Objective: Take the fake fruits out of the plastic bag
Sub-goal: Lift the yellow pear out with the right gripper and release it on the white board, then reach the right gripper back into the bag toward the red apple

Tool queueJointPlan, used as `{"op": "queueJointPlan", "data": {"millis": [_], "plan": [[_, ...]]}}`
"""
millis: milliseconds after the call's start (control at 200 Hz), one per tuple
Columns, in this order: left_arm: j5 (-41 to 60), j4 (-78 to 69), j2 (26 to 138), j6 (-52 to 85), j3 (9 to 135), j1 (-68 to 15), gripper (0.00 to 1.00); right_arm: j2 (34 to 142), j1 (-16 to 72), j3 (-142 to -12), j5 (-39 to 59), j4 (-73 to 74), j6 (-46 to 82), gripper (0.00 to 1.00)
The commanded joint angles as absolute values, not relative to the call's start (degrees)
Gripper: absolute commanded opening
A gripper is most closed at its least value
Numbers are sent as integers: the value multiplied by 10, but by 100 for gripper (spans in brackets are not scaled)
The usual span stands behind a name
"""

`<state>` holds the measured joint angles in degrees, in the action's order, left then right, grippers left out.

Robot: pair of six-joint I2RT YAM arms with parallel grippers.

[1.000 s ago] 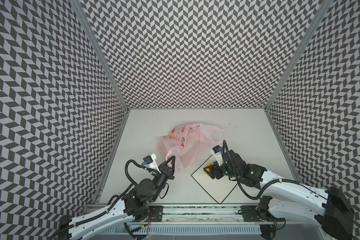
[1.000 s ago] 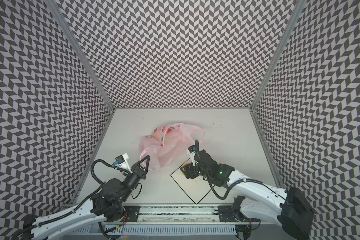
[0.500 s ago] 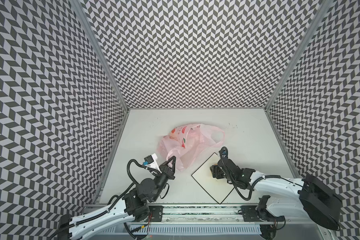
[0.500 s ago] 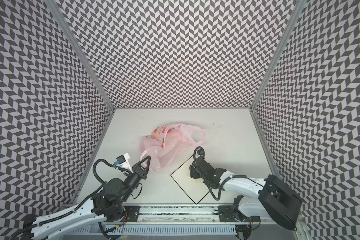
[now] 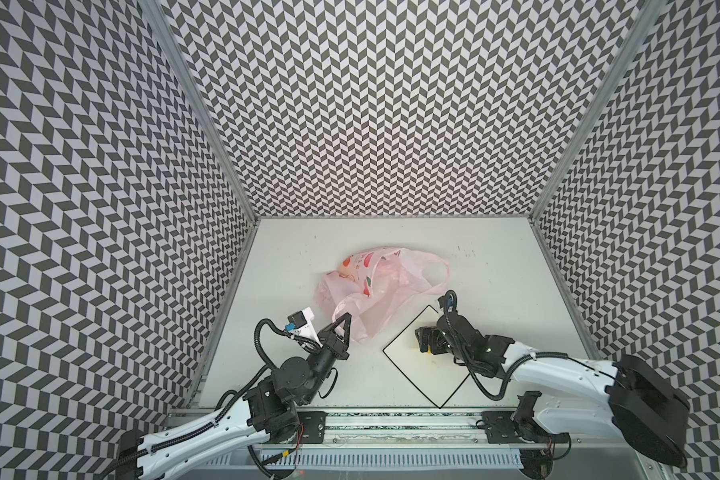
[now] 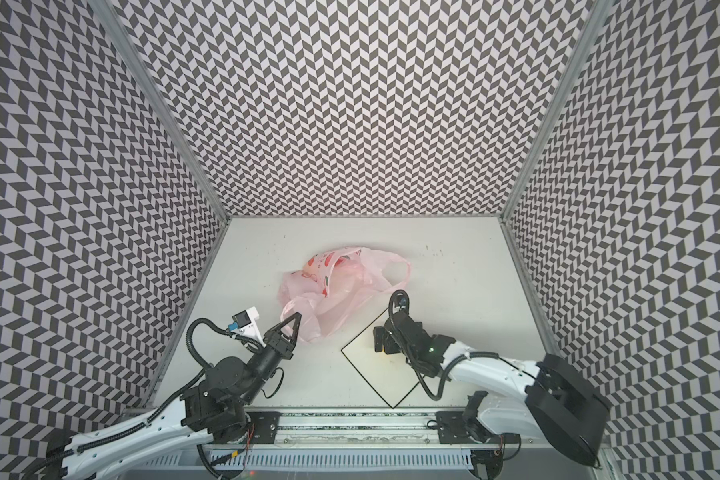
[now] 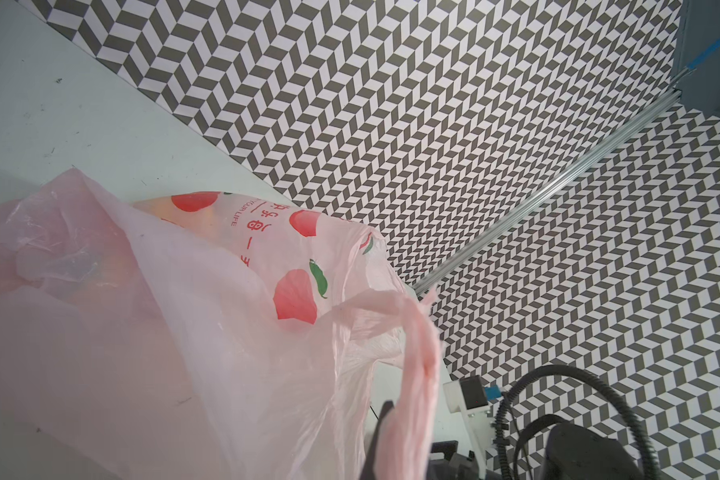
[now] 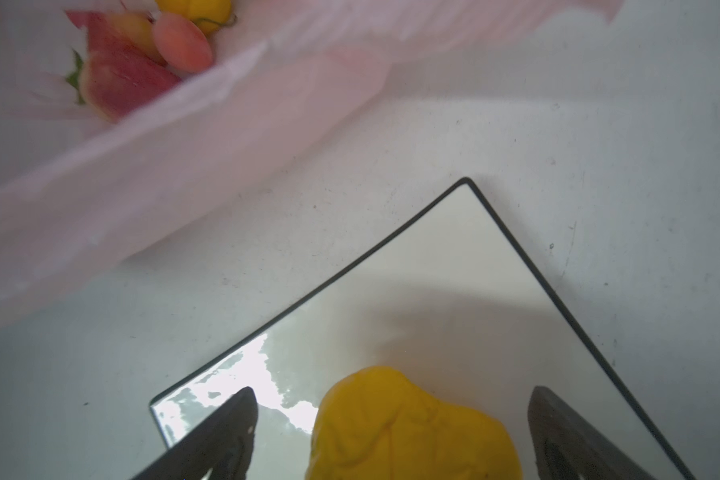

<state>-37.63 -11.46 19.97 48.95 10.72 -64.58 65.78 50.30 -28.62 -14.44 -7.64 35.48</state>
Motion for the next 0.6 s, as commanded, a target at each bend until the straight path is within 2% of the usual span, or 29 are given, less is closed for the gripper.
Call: {"op": "queueJointPlan", "data": {"millis": [0,180,290,391,596], "plan": [[-384,-106,193,496,114,-645,0,567,500,-297,-136,-119,327,100],[-401,-95,188,503,120,-645,0,417,500,-290,-83,-54,259,94],[-403,-87,190,499,128,-645,0,393,500,-288,-38,38,226,87],[-399,-87,195,500,131,-645,0,462,500,-318,-21,90,215,81],[-393,-83,200,501,142,-645,0,731,500,-469,32,64,221,67]]}}
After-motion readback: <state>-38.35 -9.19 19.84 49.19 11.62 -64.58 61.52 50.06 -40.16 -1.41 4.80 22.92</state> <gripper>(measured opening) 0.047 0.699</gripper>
